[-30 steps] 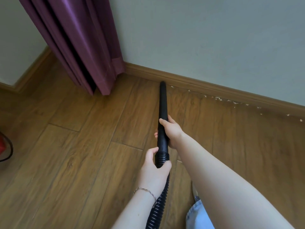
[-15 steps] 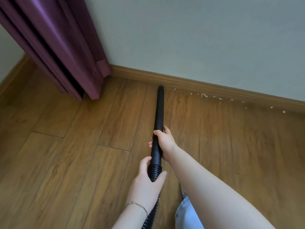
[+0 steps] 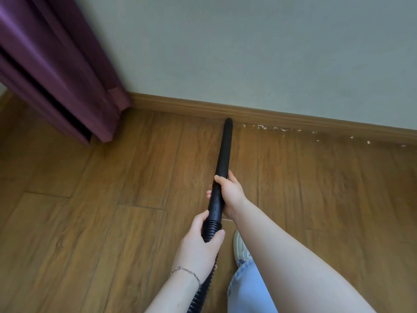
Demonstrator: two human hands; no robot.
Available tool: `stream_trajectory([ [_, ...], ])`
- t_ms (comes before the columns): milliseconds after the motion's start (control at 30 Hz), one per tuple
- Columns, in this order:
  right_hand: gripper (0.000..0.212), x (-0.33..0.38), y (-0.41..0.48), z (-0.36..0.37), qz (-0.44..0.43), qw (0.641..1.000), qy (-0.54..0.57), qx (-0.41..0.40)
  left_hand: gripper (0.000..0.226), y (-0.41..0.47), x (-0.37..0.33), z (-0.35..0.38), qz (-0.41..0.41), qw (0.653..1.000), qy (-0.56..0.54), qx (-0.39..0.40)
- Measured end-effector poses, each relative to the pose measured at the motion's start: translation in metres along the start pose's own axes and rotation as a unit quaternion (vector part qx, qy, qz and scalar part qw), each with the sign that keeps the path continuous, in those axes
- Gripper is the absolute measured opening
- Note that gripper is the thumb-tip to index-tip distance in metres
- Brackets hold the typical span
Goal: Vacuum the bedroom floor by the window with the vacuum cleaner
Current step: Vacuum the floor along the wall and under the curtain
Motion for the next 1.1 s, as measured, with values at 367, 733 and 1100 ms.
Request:
stream_trajectory([
  [367,0.039,0.013,-0.004,-0.036,-0.027,0.999,-0.042,-0.002,0.036,0.005,-0.012,0.03,0.016,0.999,0.048,0.008],
  [733,0.03,0.022,-0.004,-0.068,-0.039,0.997,-0.06,-0.027,0.036,0.005,-0.024,0.061,0.026,0.996,0.08,0.033],
  [1100,0.039,0.035,-0.008,-0.11,-0.035,0.997,-0.015,-0.071,0.046,0.009,-0.037,0.089,0.026,0.993,0.083,0.077],
])
Point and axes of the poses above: each hand's wrist, its own y-axis towards the middle knuckle, its own z-axis out of the palm, x = y × z, the point moved 1 cm from there along y, towards the middle knuckle, and after that the axes turned 8 degrees about z, right-handed, at the moved point
